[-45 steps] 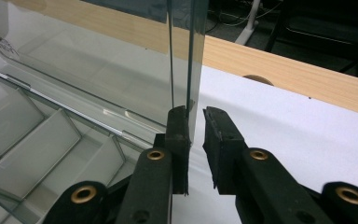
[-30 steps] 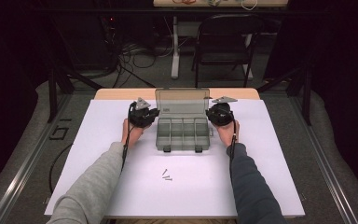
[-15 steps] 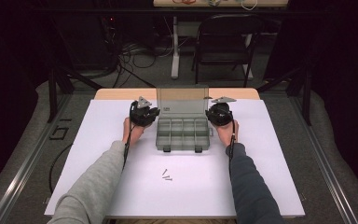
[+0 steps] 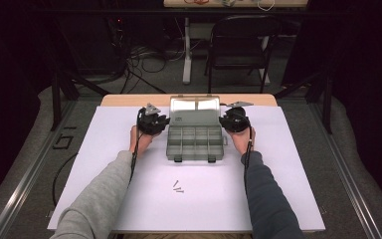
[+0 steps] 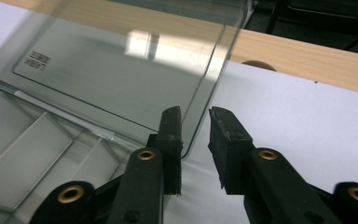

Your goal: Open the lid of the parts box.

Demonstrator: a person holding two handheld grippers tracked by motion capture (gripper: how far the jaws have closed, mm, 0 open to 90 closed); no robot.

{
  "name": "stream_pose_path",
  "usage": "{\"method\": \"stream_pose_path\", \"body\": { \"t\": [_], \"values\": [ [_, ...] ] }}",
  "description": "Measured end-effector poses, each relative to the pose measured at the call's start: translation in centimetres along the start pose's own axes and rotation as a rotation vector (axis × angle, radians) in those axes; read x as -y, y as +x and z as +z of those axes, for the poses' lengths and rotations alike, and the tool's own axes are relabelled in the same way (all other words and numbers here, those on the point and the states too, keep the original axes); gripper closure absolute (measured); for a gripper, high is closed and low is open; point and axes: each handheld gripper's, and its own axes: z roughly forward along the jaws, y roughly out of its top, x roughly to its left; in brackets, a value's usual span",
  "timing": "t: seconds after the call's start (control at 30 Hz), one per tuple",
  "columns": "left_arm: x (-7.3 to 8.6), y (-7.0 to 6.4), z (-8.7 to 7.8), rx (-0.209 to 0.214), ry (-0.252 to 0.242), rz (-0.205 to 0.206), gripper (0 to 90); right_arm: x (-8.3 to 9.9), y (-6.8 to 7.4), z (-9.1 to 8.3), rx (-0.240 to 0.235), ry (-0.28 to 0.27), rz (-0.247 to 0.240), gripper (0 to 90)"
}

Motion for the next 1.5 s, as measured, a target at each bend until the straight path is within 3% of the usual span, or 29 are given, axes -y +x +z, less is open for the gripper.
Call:
{"method": "stream_pose_path", "body": {
  "t": [0.17, 0.2, 0.3, 0.5, 0.67, 1.0, 1.13, 1.33, 1.5],
  "values": [
    [-0.4, -0.1, -0.7, 0.03, 0.005, 0.01, 53.5, 0.1, 0.5, -0.8, -0.03, 0.001, -0.016, 60.9],
    [-0.4, -0.2, -0.8, 0.034, 0.009, 0.007, 44.9, 0.3, 0.8, -1.2, -0.048, 0.002, -0.029, 58.2],
    [-0.6, -0.5, -1.4, 0.06, 0.023, 0.027, 39.9, 0.5, 1.1, -1.6, -0.061, 0.002, -0.042, 54.9],
    [-0.4, -1.4, -3.0, 0.085, 0.005, 0.08, 27.7, 1.1, 1.6, -3.2, -0.117, -0.013, -0.067, 43.7],
    [0.1, -1.7, -4.6, 0.113, 0.006, 0.094, 20.5, 1.7, 1.9, -4.5, -0.145, -0.022, -0.091, 31.5],
    [1.8, -2.8, -7.5, 0.165, -0.023, 0.078, 15.4, 2.6, 2.4, -7.4, -0.186, -0.048, -0.138, 16.2],
    [2.4, -3.2, -8.3, 0.172, -0.018, 0.103, 14.7, 3.1, 2.5, -8.2, -0.199, -0.054, -0.157, 14.6],
    [2.6, -3.8, -9.4, 0.182, -0.037, 0.11, 13.8, 3.6, 2.9, -9.5, -0.212, -0.079, -0.182, 13.4],
    [3.1, -4.0, -9.9, 0.192, -0.02, 0.111, 11.9, 4.2, 3.5, -10.8, -0.221, -0.096, -0.201, 10.0]
  ]
}}
